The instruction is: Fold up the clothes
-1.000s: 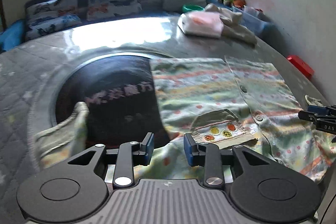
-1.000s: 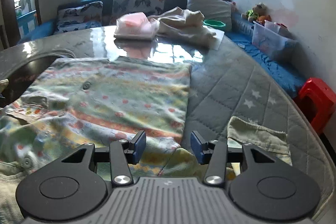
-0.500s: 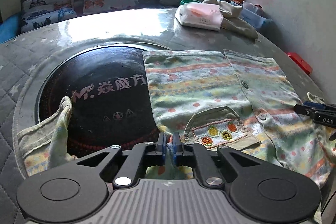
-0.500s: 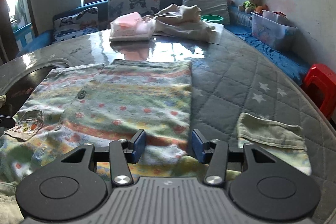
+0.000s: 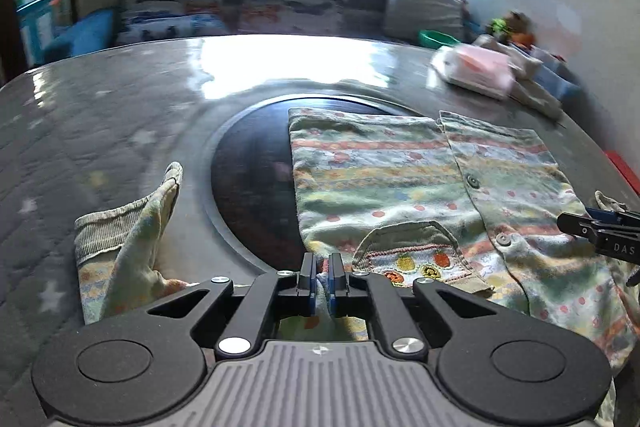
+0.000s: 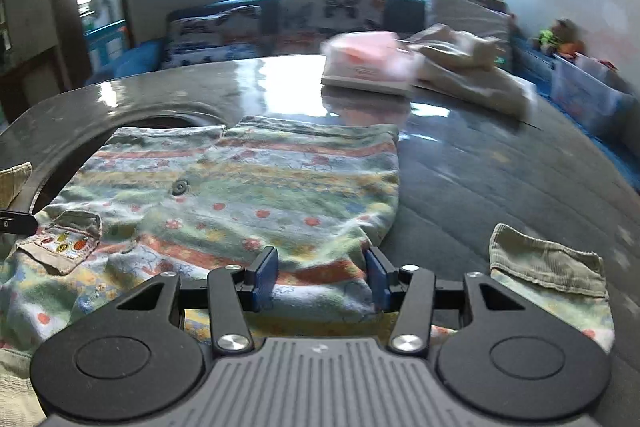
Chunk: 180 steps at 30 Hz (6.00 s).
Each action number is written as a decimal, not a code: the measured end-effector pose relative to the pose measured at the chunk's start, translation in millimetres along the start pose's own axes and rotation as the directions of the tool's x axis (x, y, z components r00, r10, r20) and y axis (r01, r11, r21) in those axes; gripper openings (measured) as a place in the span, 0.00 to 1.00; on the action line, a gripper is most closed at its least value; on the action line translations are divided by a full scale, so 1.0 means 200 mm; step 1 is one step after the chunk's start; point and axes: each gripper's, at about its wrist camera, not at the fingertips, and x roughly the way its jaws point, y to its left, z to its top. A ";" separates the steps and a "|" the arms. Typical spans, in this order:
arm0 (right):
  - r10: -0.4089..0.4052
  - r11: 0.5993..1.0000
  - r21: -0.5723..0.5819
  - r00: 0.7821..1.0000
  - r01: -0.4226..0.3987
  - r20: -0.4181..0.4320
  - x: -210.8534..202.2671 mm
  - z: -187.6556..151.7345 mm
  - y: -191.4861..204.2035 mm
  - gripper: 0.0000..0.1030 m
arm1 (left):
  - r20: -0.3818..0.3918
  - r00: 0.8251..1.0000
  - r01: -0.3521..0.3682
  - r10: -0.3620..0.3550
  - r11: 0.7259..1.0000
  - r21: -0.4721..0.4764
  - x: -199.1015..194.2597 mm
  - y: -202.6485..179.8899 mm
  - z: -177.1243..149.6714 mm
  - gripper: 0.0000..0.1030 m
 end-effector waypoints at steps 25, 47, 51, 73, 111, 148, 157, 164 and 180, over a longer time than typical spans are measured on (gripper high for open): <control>0.017 0.999 -0.044 1.000 -0.016 0.018 -0.09 0.21 -0.12 0.45 | 0.069 0.996 -0.045 0.049 0.997 -0.059 -0.22 0.07 0.00 0.44; -0.200 0.979 -0.025 0.975 0.203 0.099 -0.24 0.07 -0.30 0.01 | -0.097 0.961 0.276 -0.259 0.919 0.281 -0.09 -0.65 -0.16 0.82; -0.322 0.946 0.069 0.938 0.316 0.125 -0.42 -0.05 -0.47 0.01 | -0.125 0.955 0.294 -0.268 0.907 0.303 -0.07 -0.66 -0.19 0.82; -0.071 0.995 -0.069 0.996 0.067 -0.057 0.11 0.23 -0.16 0.30 | -0.123 0.961 0.278 -0.249 0.865 0.418 -0.11 -0.73 -0.31 0.88; -0.173 0.976 0.136 0.985 0.170 0.011 -0.14 -0.10 -0.60 0.36 | -0.138 0.952 0.306 -0.274 0.832 0.462 -0.11 -0.72 -0.34 0.93; -0.140 0.987 0.081 0.990 0.139 0.009 -0.16 -0.14 -0.43 0.77 | 0.188 0.945 -0.223 0.266 0.949 -0.222 -0.47 0.58 -0.04 0.45; -0.140 0.987 0.078 0.990 0.139 0.003 -0.15 -0.14 -0.42 0.83 | 0.053 0.937 -0.319 0.345 0.907 -0.275 -0.22 0.75 -0.06 0.45; -0.142 0.987 0.080 0.990 0.141 0.005 -0.15 -0.14 -0.42 0.86 | 0.087 0.936 -0.309 0.342 0.913 -0.267 -0.23 0.72 -0.12 0.10; -0.140 0.987 0.080 0.990 0.139 0.005 -0.13 -0.14 -0.41 0.97 | 0.011 0.762 -0.583 0.648 0.694 -0.423 -0.56 0.72 -0.33 0.08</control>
